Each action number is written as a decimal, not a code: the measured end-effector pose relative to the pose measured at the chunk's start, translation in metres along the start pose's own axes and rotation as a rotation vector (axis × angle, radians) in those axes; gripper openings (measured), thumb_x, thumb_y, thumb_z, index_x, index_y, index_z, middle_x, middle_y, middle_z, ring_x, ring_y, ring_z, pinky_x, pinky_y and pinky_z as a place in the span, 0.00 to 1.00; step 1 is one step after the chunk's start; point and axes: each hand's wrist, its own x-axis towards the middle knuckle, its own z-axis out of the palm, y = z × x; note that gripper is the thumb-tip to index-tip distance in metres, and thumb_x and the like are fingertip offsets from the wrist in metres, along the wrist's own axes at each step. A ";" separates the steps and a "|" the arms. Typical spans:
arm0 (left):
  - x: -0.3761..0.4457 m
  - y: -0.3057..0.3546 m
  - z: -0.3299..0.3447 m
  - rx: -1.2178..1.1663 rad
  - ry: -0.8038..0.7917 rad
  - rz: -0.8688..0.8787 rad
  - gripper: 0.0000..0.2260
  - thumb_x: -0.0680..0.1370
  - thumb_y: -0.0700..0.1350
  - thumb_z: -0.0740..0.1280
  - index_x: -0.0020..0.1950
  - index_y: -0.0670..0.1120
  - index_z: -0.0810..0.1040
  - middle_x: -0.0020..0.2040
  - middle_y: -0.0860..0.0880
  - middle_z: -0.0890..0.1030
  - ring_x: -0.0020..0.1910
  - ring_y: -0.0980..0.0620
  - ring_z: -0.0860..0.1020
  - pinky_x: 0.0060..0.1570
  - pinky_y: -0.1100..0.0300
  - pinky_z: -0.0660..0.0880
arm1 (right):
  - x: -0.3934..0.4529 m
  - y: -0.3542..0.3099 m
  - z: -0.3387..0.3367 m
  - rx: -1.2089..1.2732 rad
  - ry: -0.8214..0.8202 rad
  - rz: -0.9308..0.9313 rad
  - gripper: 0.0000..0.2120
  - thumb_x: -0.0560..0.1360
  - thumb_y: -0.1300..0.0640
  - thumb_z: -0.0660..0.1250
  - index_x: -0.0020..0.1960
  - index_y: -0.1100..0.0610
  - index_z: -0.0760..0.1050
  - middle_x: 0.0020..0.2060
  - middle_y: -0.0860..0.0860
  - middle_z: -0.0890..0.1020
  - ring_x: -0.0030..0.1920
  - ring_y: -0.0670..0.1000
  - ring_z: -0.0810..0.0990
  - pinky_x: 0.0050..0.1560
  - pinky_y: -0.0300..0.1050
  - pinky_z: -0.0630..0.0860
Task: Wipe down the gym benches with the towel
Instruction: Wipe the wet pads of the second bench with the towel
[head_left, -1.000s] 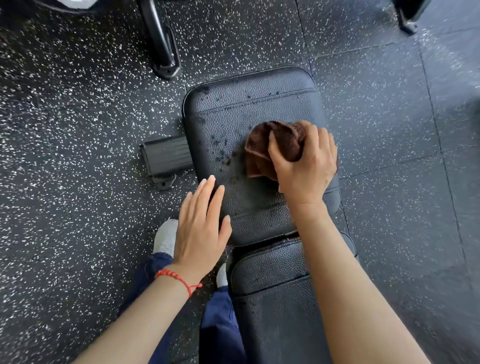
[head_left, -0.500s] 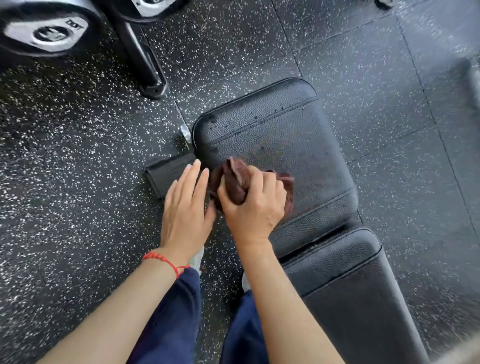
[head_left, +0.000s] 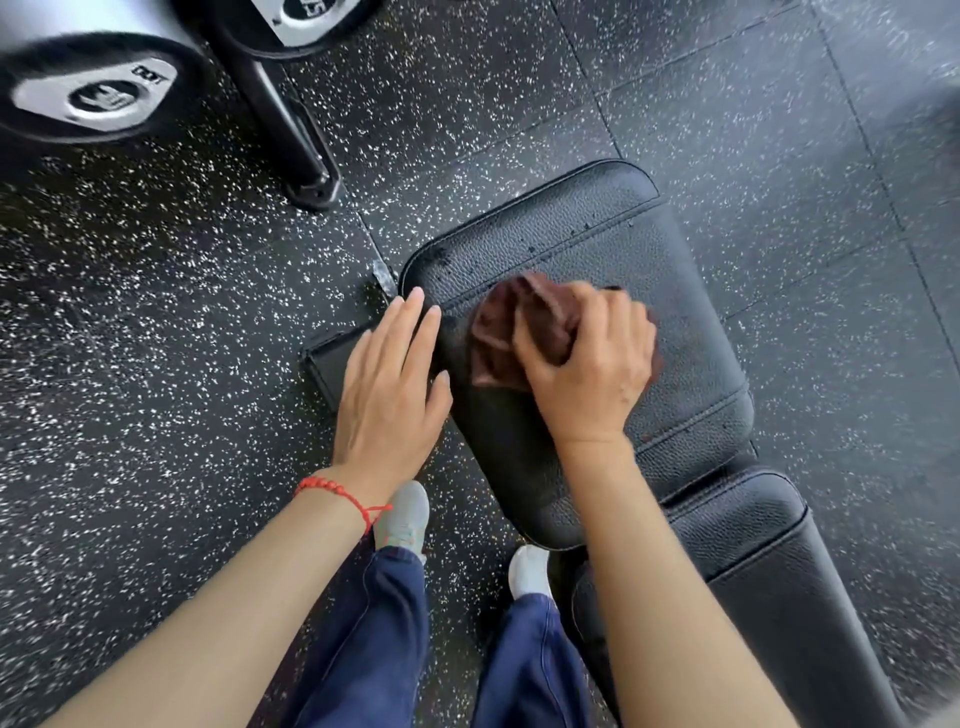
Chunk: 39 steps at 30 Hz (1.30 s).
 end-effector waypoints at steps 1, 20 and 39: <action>0.003 -0.001 0.000 0.013 -0.005 0.010 0.24 0.76 0.42 0.59 0.71 0.38 0.64 0.73 0.41 0.62 0.72 0.44 0.60 0.68 0.45 0.60 | 0.011 0.009 0.001 -0.020 0.020 0.032 0.21 0.73 0.44 0.65 0.47 0.64 0.78 0.36 0.60 0.78 0.36 0.59 0.76 0.42 0.51 0.68; 0.005 -0.004 0.010 -0.060 0.030 -0.010 0.25 0.75 0.44 0.54 0.67 0.31 0.66 0.69 0.33 0.66 0.69 0.39 0.64 0.67 0.44 0.61 | 0.039 -0.062 0.032 0.104 -0.058 -0.011 0.21 0.69 0.41 0.64 0.46 0.59 0.80 0.35 0.57 0.78 0.34 0.58 0.75 0.37 0.49 0.69; 0.004 0.003 0.010 -0.034 -0.013 -0.038 0.25 0.78 0.40 0.62 0.73 0.34 0.58 0.74 0.39 0.57 0.73 0.45 0.55 0.70 0.45 0.59 | 0.082 0.043 0.013 0.029 0.033 0.304 0.21 0.69 0.45 0.67 0.48 0.64 0.78 0.40 0.62 0.79 0.42 0.62 0.77 0.47 0.48 0.66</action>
